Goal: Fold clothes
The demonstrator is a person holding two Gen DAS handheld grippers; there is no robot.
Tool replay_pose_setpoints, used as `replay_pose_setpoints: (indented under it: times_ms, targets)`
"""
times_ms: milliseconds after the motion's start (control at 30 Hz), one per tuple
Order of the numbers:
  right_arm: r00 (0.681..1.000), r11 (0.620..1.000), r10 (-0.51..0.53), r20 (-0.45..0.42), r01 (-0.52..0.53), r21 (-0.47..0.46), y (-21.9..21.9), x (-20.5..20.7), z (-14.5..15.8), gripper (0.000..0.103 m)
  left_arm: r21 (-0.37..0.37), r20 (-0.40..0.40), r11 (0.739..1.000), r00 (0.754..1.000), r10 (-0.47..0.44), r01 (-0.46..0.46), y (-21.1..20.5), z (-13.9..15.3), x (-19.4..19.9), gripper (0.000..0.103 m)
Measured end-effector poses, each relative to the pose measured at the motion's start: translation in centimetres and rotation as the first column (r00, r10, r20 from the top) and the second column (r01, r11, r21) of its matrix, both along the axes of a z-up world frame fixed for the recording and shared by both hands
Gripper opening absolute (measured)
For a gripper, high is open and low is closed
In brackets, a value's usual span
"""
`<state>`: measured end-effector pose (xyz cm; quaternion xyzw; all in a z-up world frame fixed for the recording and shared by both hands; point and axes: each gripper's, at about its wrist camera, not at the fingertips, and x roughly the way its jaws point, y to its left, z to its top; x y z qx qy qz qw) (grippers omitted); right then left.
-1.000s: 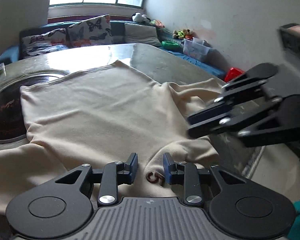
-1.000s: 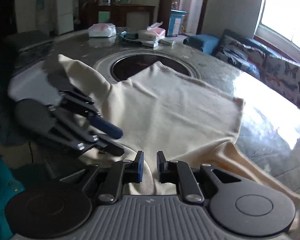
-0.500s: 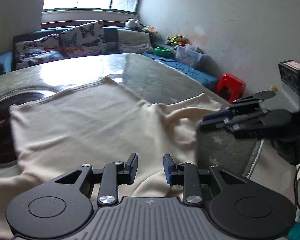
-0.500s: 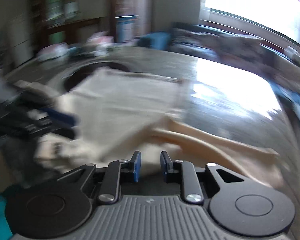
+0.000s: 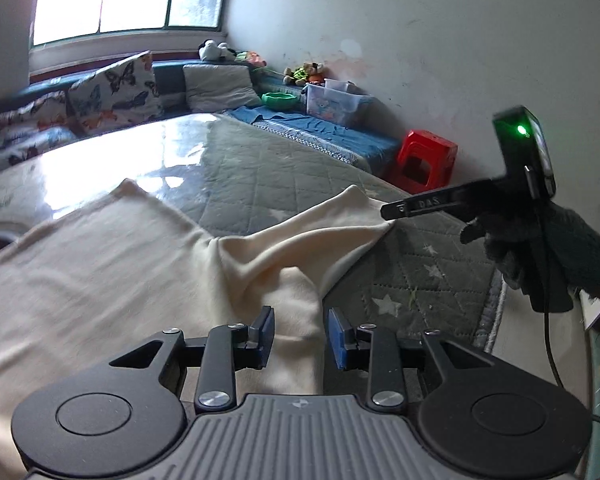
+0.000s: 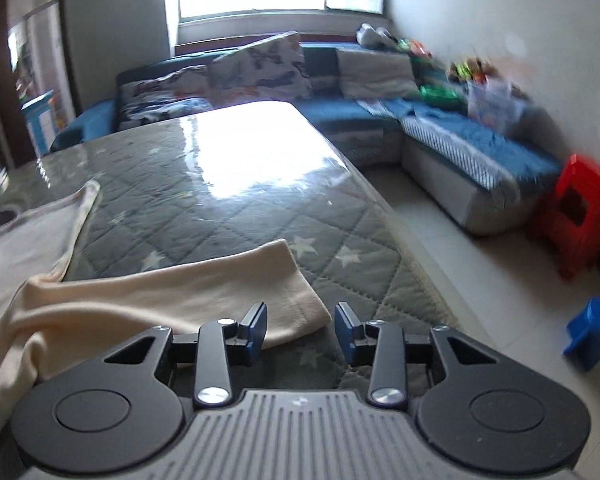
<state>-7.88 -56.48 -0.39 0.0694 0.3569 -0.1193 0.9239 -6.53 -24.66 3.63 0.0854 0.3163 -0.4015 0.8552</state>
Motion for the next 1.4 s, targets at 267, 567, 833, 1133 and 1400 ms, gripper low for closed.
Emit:
replay_pose_setpoints:
  times_ms: [267, 567, 833, 1133, 1400]
  targets:
    - [1.000, 1.000, 0.003, -0.002, -0.003, 0.001, -0.7, 0.7, -0.4, 0.008, 0.097, 0.082, 0.994, 0.995, -0.049, 0.041, -3.3, -0.7, -0.3, 0.035]
    - [0.995, 0.982, 0.044, 0.091, -0.026, -0.187, -0.3, 1.5, 3.2, 0.004, 0.186, 0.124, 0.977, 0.984, -0.132, 0.107, -5.5, -2.6, -1.1, 0.008]
    - [0.998, 0.971, 0.035, 0.050, -0.022, -0.236, -1.0, 4.5, 1.7, 0.005, 0.183, 0.135, 0.950, 0.950, -0.280, 0.254, -6.4, -3.4, -3.5, 0.008]
    - [0.994, 0.978, 0.087, 0.067, -0.072, -0.194, 0.2, 3.5, 2.6, 0.012, 0.071, 0.141, 0.989, 0.980, -0.141, 0.132, -4.8, -1.5, -1.7, 0.012]
    - [0.948, 0.946, 0.317, 0.026, -0.314, -0.073, 5.3, 3.1, 1.1, 0.028, 0.061, -0.001, 0.994, 0.995, -0.096, 0.096, -4.9, -3.1, 0.2, 0.012]
